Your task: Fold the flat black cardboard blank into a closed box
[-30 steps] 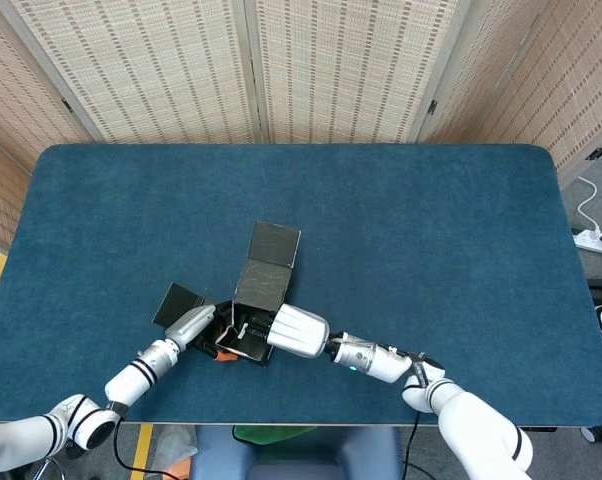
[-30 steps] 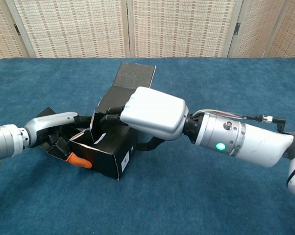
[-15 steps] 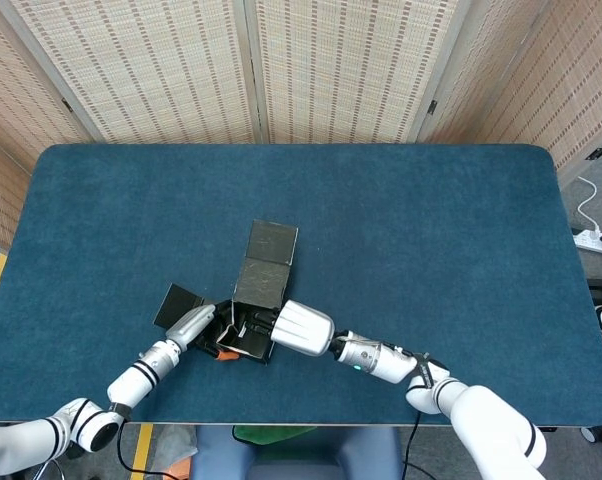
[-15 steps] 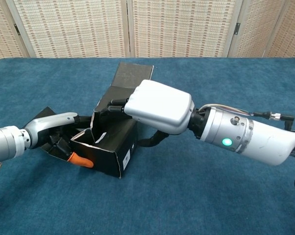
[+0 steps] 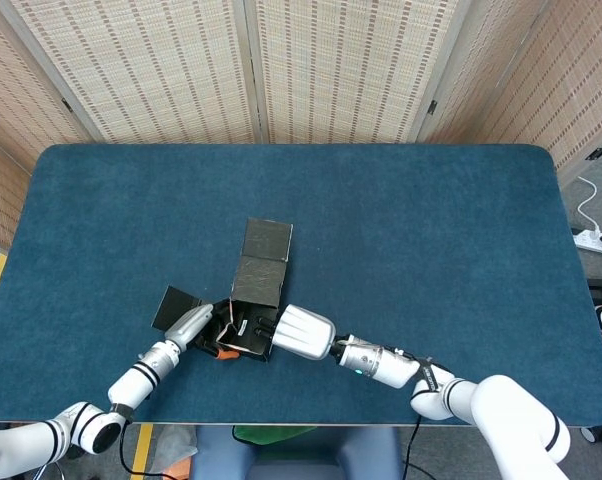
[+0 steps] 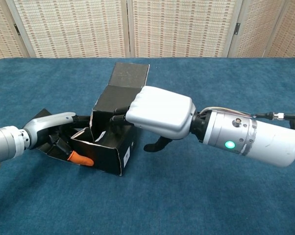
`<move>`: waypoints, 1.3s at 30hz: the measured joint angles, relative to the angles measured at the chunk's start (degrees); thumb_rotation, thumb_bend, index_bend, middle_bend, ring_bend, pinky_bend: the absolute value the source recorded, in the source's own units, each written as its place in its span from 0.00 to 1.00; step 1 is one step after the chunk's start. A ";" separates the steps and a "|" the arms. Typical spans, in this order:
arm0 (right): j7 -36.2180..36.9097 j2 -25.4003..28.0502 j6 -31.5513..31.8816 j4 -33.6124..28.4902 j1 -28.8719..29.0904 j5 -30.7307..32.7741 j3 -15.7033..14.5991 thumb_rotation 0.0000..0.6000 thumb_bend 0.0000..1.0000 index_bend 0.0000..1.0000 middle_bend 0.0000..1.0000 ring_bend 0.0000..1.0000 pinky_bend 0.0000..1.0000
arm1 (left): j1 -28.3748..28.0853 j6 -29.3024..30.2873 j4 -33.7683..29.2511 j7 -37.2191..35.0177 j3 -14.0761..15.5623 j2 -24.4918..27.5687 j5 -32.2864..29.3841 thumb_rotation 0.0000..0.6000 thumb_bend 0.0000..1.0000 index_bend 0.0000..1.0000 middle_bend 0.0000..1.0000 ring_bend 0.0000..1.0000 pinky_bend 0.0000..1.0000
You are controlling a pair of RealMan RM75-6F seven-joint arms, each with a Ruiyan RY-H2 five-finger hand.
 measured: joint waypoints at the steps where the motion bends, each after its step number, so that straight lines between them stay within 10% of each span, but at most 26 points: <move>1: -0.14 0.03 -0.28 -0.10 -0.05 -0.01 0.03 1.00 0.13 0.36 0.36 0.76 1.00 | 0.06 -0.13 -0.08 0.21 -0.13 -0.01 -0.18 1.00 0.19 0.40 0.45 0.60 0.82; 23: 1.34 -2.60 -4.28 3.07 -0.06 -0.22 0.30 1.00 0.13 0.41 0.47 0.78 1.00 | 1.03 -1.14 0.96 0.84 -1.08 -0.85 -0.24 1.00 0.19 0.40 0.44 0.60 0.82; 39: 1.83 -3.38 -5.45 3.65 1.03 0.21 1.62 1.00 0.14 0.92 1.00 0.82 1.00 | 1.90 0.13 2.45 1.25 -1.53 -1.65 0.37 1.00 0.19 0.40 0.44 0.60 0.82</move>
